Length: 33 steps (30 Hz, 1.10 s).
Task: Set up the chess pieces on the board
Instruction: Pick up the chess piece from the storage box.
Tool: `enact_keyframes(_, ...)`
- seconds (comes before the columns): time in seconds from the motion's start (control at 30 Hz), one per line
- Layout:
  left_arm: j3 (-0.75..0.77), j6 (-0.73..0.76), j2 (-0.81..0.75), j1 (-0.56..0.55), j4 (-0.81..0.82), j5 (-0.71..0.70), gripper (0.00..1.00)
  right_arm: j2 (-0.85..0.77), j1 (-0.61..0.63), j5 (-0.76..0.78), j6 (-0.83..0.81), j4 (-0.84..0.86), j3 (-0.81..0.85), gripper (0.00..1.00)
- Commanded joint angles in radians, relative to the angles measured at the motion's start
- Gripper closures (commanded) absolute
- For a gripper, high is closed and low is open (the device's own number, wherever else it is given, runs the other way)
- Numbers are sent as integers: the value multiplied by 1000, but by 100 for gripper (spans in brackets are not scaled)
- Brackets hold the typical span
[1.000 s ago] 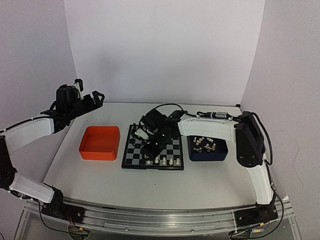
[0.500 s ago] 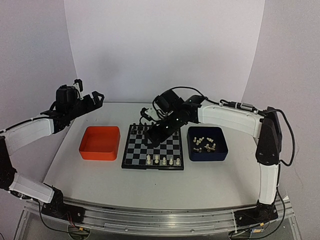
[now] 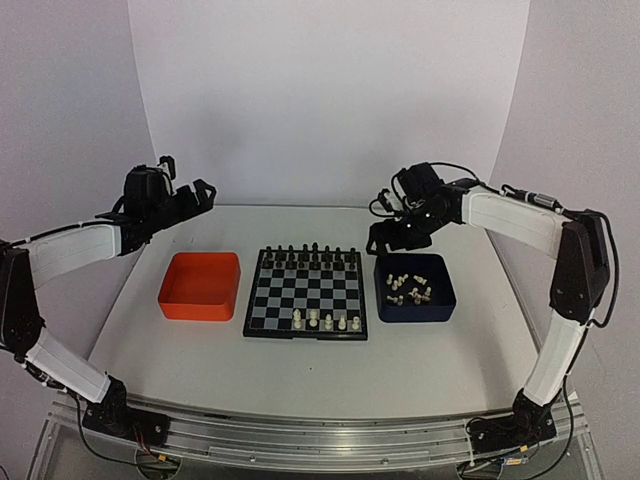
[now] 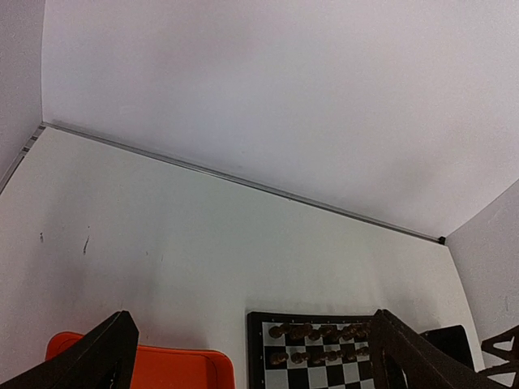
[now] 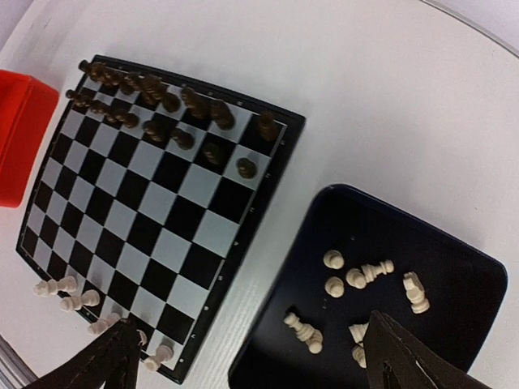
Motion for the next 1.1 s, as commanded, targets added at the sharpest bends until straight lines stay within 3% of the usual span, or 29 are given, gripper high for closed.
enact_keyframes(0.0, 94, 18, 76, -2, 87, -28, 0, -45, -86, -7, 48, 0, -43, 7)
enact_keyframes(0.17, 200, 25, 183, -2, 94, -87, 0, -5, -175, -93, 36, -10, -25, 7)
enact_keyframes(0.4, 336, -30, 269, -2, 9, -136, 0, 18, -193, -70, -7, -122, 1, 7)
enact_keyframes(0.63, 292, -72, 256, -3, 58, -217, 0, 49, -193, -37, 2, -181, 13, 9)
enact_keyframes(1.07, 402, -78, 351, -8, -8, -242, 0, 112, -193, 9, 99, -245, 59, 16)
